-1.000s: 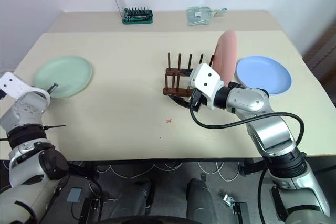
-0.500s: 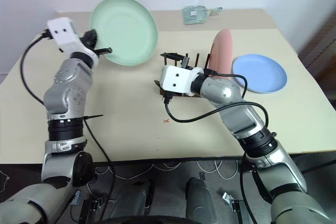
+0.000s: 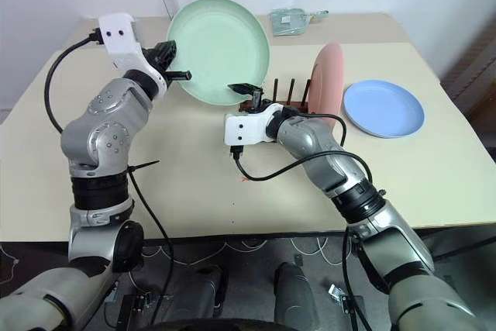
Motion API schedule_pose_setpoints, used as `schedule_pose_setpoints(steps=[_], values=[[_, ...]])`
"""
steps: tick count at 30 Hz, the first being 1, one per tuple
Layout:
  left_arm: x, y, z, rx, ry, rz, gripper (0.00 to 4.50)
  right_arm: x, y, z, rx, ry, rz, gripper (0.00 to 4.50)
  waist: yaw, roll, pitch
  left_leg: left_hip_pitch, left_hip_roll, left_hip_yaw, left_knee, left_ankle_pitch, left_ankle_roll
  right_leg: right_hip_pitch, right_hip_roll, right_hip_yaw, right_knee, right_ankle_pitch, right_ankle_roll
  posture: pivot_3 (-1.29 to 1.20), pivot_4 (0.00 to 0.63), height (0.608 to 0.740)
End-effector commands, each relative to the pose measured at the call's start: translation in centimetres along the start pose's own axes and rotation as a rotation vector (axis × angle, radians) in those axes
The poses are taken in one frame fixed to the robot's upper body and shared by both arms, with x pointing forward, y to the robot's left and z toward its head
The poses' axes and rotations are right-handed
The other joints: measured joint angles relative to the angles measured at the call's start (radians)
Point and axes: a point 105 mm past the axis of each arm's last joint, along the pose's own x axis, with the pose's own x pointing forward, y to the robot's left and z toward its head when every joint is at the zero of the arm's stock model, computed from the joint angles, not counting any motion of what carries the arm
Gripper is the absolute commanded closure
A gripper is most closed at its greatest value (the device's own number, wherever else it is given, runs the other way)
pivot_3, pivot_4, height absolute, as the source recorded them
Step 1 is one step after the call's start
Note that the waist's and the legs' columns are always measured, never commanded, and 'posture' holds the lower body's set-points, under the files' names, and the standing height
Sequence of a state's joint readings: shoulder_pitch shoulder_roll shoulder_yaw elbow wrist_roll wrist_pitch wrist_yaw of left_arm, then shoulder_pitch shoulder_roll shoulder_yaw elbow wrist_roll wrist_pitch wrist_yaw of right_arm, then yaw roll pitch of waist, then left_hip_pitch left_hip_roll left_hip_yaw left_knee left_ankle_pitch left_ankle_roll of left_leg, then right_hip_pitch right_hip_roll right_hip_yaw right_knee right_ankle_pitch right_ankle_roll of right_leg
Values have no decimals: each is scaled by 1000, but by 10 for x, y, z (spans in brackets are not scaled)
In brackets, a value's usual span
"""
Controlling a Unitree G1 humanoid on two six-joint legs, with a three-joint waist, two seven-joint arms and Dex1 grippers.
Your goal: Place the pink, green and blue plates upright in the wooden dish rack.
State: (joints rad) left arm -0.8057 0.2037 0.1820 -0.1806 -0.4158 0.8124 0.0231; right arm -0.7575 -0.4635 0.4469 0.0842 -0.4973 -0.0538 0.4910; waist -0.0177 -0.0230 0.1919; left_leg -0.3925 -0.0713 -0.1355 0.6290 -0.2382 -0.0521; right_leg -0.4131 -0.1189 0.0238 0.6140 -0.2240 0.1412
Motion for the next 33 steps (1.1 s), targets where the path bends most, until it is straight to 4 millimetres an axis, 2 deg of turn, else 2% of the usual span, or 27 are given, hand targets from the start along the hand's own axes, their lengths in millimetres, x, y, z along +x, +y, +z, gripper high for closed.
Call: schedule_pose_setpoints(steps=[1,5,7,8,11,13,14,16,19,21,22,24,27,28,30,33], values=[[-3,-11,20,6,-63,-42,4500,1,-19,9,-61,-28,-71,2382,0,0,0,0,0,0,0,0,0,0,0,0,0,0,0,0,150,740],[-4,-10,20,2,-65,-45,4500,0,-25,6,-82,-15,-104,4447,-1,0,0,0,0,0,0,0,0,0,0,0,0,0,0,0,150,740],[-5,-9,22,-19,-78,-47,4500,-1,-28,8,-91,-19,-121,4447,0,0,0,0,0,0,0,0,0,0,0,0,0,0,0,0,150,740],[-5,-7,26,-56,-108,-51,4186,-1,-28,9,-96,-24,-123,4486,0,0,0,0,0,0,0,0,0,0,0,0,0,0,0,0,150,740],[-6,6,45,-127,-207,-9,3061,-4,-31,13,-106,-44,-136,4500,1,0,0,0,0,0,0,0,0,0,0,0,0,0,0,0,150,740],[-7,25,61,-162,-288,66,1929,-6,-36,14,-86,-56,-156,4500,1,0,0,0,0,0,0,0,0,0,0,0,0,0,0,0,150,740],[-8,38,68,-195,-324,117,1527,-8,-40,15,-54,-61,-175,4500,0,0,0,0,0,0,0,0,0,0,0,0,0,0,0,0,150,740],[-12,72,75,-258,-377,241,1527,-13,-52,19,93,-105,-241,4500,-2,0,0,0,0,0,0,0,0,0,0,0,0,0,0,0,150,740],[-16,101,73,-241,-383,340,1527,-20,-66,24,252,-165,-298,4500,-5,0,0,1,1,0,-1,0,0,0,1,0,0,0,-1,0,150,740],[-19,118,55,-61,-303,339,1527,-35,-81,33,486,-275,-328,4500,-3,0,0,1,0,0,-1,0,0,0,1,0,0,0,-1,0,150,740],[-19,115,35,31,-221,257,1527,-47,-90,34,685,-339,-346,4500,-3,0,0,1,0,0,-1,0,0,0,1,0,0,0,-1,0,150,740],[-21,108,10,107,-128,148,1527,-60,-95,37,890,-407,-332,4500,1,1,0,1,0,0,-2,0,0,0,1,1,0,0,-1,0,150,740],[-36,62,-35,211,18,-194,1527,-85,-101,35,1176,-500,-329,4500,10,1,0,-1,0,-3,0,-2,4,1,0,0,-1,1,-1,0,150,740],[-46,44,-49,225,59,-317,1527,-91,-99,32,1225,-501,-321,4500,9,1,0,-1,0,-3,-1,-2,4,1,0,0,-1,1,-2,0,150,740],[-64,20,-65,235,96,-483,1527,-96,-93,26,1307,-476,-295,4500,5,1,0,-1,0,-3,-1,-2,4,1,0,0,-1,1,-2,0,150,740],[-84,-4,-82,163,154,-643,1527,-100,-85,15,1380,-426,-291,4500,-2,4,1,0,1,-2,-3,-3,4,-1,0,0,-1,1,-4,0,150,740]])
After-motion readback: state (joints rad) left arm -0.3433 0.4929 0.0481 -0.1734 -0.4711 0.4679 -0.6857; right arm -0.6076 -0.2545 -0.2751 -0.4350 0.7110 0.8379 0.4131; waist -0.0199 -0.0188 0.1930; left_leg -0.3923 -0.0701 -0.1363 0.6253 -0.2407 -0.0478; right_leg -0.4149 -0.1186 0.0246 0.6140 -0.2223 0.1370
